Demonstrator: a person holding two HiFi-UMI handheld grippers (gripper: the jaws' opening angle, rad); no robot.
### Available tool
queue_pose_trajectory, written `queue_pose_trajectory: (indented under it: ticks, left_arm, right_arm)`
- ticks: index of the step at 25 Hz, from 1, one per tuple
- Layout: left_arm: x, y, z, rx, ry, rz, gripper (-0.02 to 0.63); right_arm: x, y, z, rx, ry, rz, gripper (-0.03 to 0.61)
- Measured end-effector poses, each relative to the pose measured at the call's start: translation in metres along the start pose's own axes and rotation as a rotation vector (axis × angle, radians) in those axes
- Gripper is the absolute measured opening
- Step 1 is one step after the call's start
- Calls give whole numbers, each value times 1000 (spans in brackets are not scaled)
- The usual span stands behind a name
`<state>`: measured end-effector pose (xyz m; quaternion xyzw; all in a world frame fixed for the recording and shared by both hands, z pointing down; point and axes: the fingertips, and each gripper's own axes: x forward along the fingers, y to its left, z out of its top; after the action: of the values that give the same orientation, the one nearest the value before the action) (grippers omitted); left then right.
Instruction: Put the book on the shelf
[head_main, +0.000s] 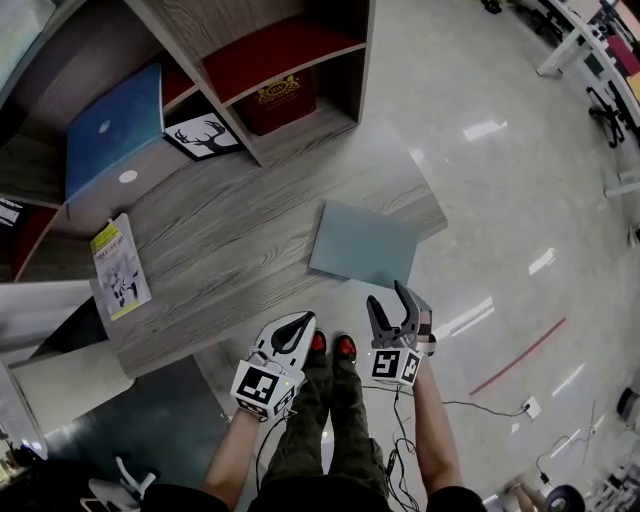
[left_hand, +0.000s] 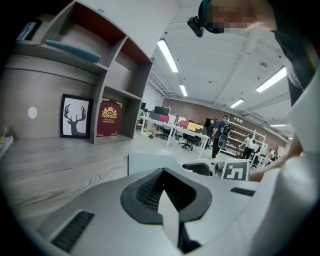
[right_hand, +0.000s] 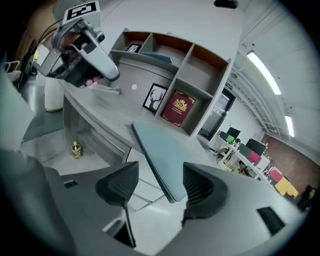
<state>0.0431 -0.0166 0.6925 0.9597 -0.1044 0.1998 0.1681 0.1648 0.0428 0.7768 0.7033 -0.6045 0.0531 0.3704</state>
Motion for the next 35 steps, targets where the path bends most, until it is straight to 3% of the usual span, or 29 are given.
queue_pose_trajectory:
  ticks: [4, 20, 35]
  left_arm:
    - [-2, 6, -5, -15, 3, 11, 3]
    - [-2, 19, -17, -48, 13, 30, 3]
    - [-10, 13, 3, -42, -11, 43, 3]
  right_arm:
    - [16, 2, -12, -63, 3, -19, 281]
    - [38, -6, -15, -105, 42, -93, 278]
    - [27, -15, 5, -102, 46, -53, 142]
